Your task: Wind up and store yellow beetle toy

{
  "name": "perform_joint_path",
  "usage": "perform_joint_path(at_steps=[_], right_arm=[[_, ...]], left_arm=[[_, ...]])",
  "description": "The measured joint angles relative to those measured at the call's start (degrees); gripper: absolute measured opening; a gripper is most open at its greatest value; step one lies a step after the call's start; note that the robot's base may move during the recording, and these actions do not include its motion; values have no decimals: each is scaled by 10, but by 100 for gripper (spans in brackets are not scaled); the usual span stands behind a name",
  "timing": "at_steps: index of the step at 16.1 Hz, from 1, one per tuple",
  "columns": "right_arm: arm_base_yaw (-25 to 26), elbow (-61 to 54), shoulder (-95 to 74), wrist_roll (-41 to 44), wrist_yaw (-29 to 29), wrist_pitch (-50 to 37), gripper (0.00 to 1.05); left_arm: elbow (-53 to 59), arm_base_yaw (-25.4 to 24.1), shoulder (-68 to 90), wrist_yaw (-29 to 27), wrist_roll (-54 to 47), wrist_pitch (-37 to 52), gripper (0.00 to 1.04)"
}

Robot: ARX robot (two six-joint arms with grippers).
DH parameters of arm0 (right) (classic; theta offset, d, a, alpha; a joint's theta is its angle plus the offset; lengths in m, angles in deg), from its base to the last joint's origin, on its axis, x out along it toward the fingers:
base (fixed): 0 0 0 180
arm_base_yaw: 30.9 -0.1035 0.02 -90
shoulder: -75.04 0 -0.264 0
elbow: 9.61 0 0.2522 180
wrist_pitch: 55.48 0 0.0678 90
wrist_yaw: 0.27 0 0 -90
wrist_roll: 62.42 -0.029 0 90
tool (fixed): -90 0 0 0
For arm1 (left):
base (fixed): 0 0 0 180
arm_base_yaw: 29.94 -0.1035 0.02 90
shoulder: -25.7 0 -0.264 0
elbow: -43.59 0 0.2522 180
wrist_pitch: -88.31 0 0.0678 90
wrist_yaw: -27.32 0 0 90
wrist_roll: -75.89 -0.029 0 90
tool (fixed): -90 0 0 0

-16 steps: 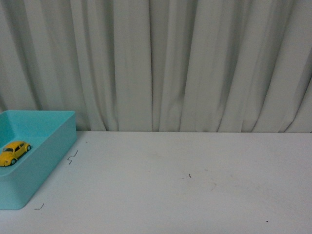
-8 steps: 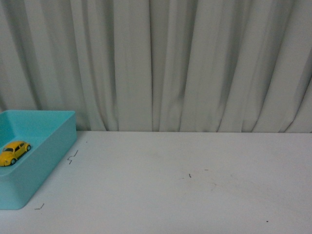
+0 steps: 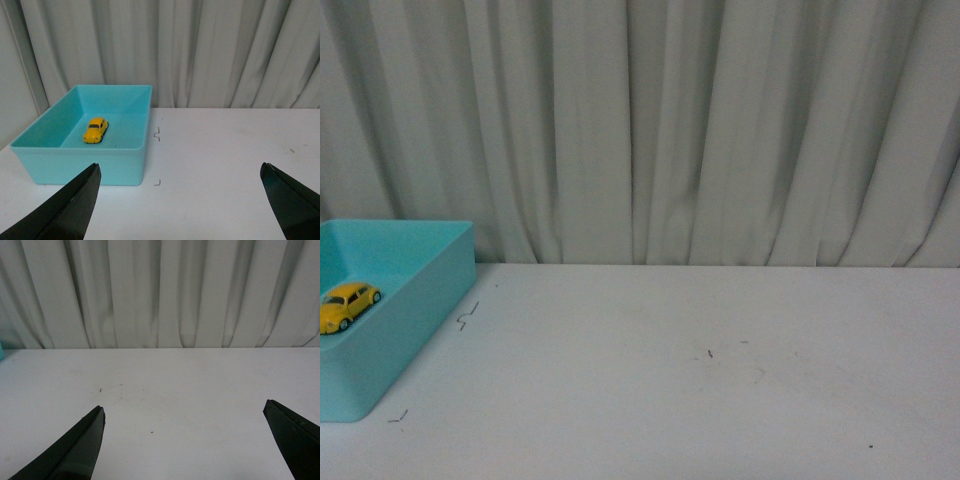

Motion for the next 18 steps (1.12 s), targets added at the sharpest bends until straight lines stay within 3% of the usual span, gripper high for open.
perform_joint_path(at_steps=[18], right_arm=[[0, 0, 0, -2, 0, 1, 98]], left_arm=[[0, 0, 0, 0, 2, -2, 98]])
